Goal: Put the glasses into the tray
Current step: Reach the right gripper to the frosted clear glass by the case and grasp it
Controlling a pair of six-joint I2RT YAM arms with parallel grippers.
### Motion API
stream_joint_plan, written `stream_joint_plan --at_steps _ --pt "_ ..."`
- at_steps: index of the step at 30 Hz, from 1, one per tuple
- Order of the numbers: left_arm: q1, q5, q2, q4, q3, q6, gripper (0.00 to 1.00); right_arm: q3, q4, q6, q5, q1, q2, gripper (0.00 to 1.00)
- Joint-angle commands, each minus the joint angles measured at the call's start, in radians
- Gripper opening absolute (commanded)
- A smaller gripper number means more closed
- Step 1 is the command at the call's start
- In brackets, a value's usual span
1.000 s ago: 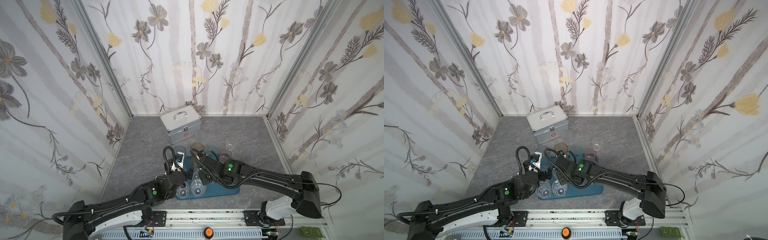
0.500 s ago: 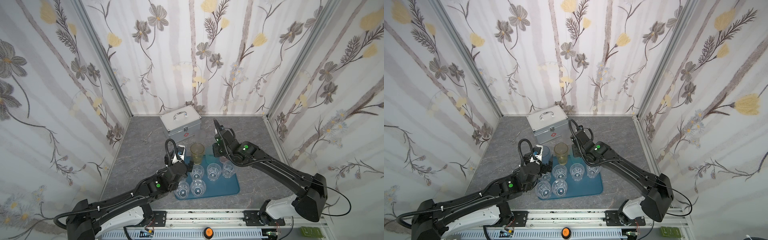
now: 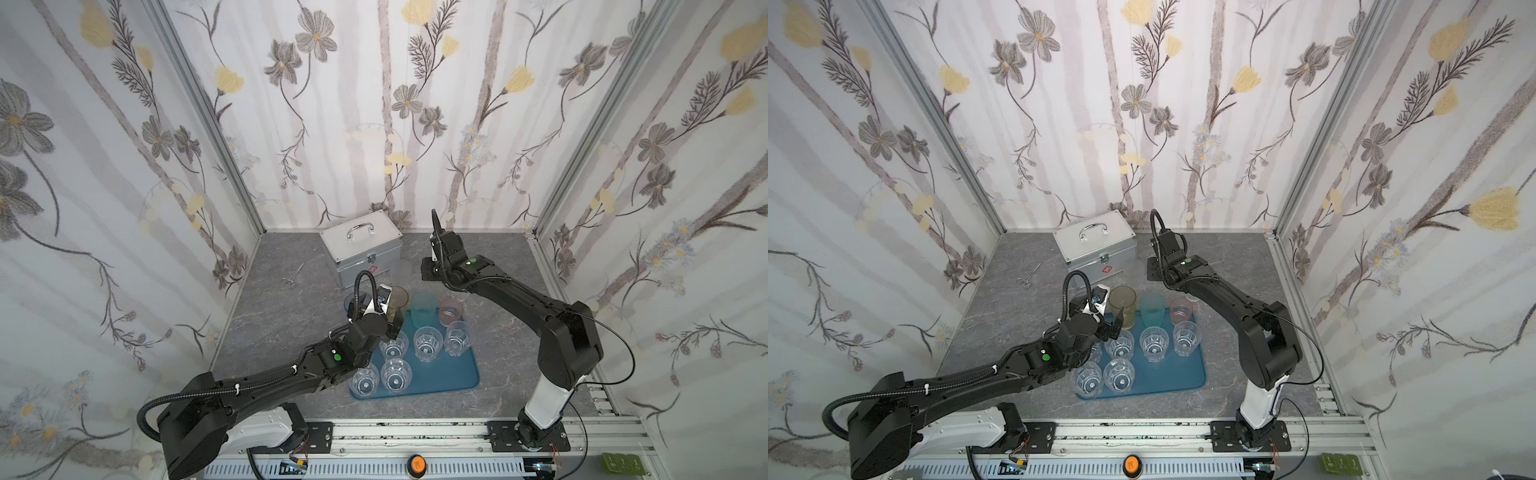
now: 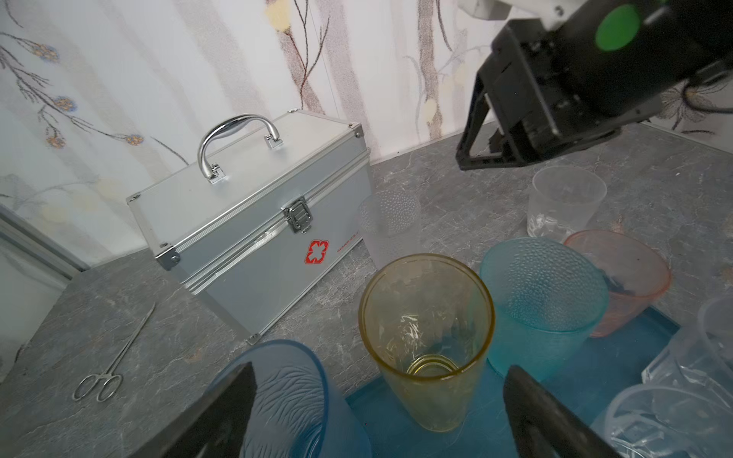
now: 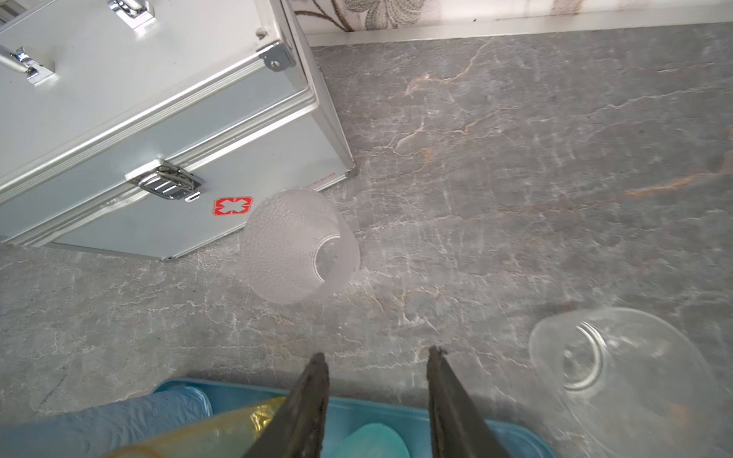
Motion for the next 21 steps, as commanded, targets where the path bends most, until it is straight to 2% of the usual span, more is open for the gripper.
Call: stream_joint_plan --at_steps 1,12,21 --pt "0.003 0.026 0.008 0.039 0.008 0.004 1.00 0.064 0.053 0.025 -0.063 -0.013 0.077 0.44" --pt "0.009 0.021 -0.039 0.035 -0.037 -0.010 1.00 0.246 0.036 0.051 -0.121 -0.030 0.289 0.43" --pt "0.012 0.035 -0.042 0.032 -0.046 -0.028 1.00 0.316 0.021 0.026 -0.123 -0.042 0.381 0.36"
